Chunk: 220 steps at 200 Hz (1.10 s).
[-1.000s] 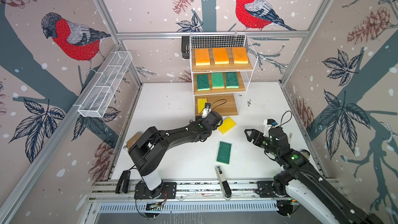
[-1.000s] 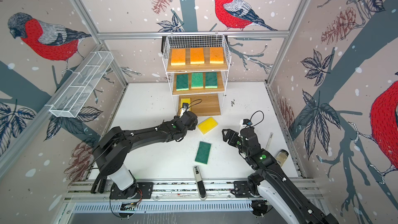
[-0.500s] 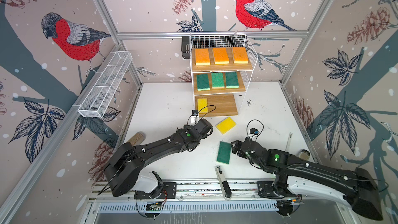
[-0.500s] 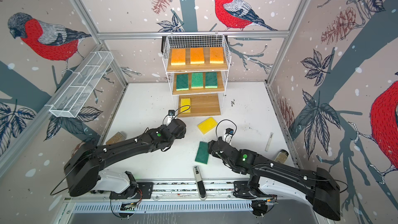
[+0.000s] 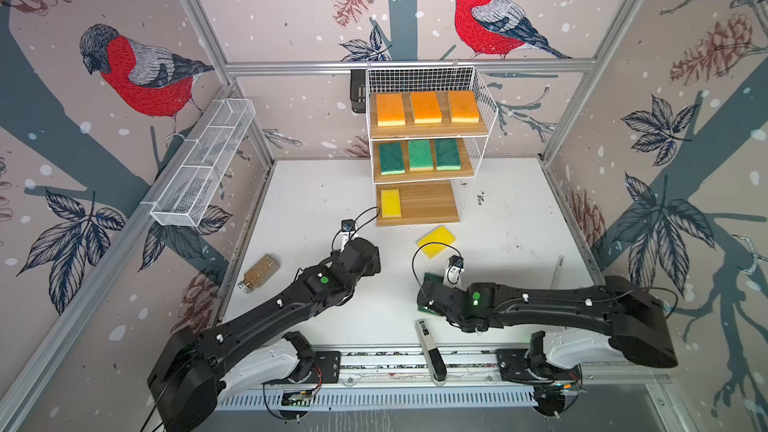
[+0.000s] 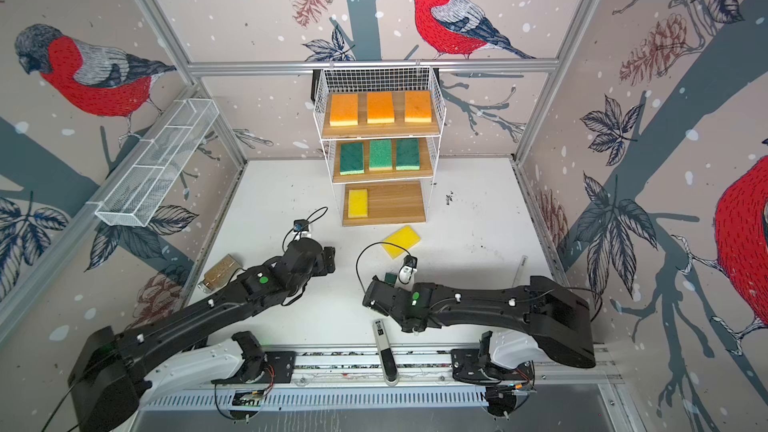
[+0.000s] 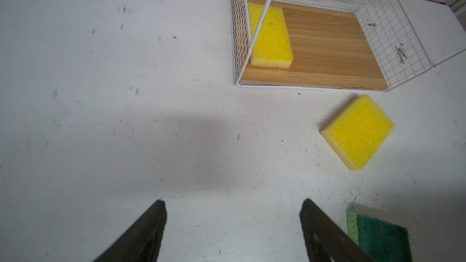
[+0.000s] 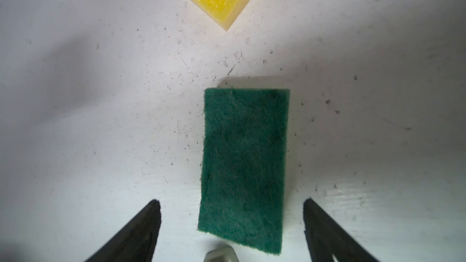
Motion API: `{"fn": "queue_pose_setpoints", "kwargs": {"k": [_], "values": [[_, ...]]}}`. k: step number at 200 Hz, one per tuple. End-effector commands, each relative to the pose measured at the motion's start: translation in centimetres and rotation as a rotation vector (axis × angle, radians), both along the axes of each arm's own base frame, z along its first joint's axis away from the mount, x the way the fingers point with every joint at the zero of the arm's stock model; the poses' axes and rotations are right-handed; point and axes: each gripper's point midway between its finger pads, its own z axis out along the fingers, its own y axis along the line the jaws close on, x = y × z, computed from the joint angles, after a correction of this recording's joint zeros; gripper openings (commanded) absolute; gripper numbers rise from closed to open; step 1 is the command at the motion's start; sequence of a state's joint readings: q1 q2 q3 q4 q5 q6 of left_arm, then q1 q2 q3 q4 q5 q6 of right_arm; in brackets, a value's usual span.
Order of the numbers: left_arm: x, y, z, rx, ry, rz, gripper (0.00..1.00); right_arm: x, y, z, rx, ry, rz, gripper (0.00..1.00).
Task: Place and organize the cleaning sponges onto the shelf
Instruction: 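Withdraw the left gripper from the shelf while the right gripper moves over the green sponge, then lower the right gripper and close it on the dark green sponge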
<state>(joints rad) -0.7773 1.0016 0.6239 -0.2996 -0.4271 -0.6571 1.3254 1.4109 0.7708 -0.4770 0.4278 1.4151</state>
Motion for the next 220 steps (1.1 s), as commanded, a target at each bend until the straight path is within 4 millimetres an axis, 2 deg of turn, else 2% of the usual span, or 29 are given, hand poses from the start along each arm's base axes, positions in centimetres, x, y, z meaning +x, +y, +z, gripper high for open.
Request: {"fn": "queue_pose_setpoints", "kwargs": {"k": [1,21,69,98,136,167,220], "values": [[0.0,0.3,0.7,-0.011,-0.026,-0.013,0.84,-0.6,-0.2,-0.7,-0.052,0.031,-0.025,0.88],[-0.3,0.3,0.5,-0.023,-0.025,-0.034,0.84,-1.0,0.3,-1.0,-0.093,0.043,-0.016,0.89],[-1.0,0.6,-0.3,-0.052,-0.015,-0.032,0.85,-1.9,0.0,-2.1,-0.147,0.095,-0.016,0.89],[-1.2,0.8,-0.1,-0.074,-0.029,-0.029,0.85,-2.0,-0.6,-2.2,-0.169,0.1,-0.019,0.9],[-1.3,1.2,-0.1,-0.071,-0.03,-0.014,0.86,-1.5,0.4,-2.6,-0.16,0.105,0.029,0.9],[-1.3,1.2,-0.5,-0.064,-0.017,-0.011,0.86,-1.3,0.0,-3.0,-0.16,0.121,0.029,0.9],[-1.6,1.3,-0.9,-0.082,-0.004,-0.008,0.86,-1.6,0.4,-3.6,-0.171,0.143,0.07,0.87]]}}
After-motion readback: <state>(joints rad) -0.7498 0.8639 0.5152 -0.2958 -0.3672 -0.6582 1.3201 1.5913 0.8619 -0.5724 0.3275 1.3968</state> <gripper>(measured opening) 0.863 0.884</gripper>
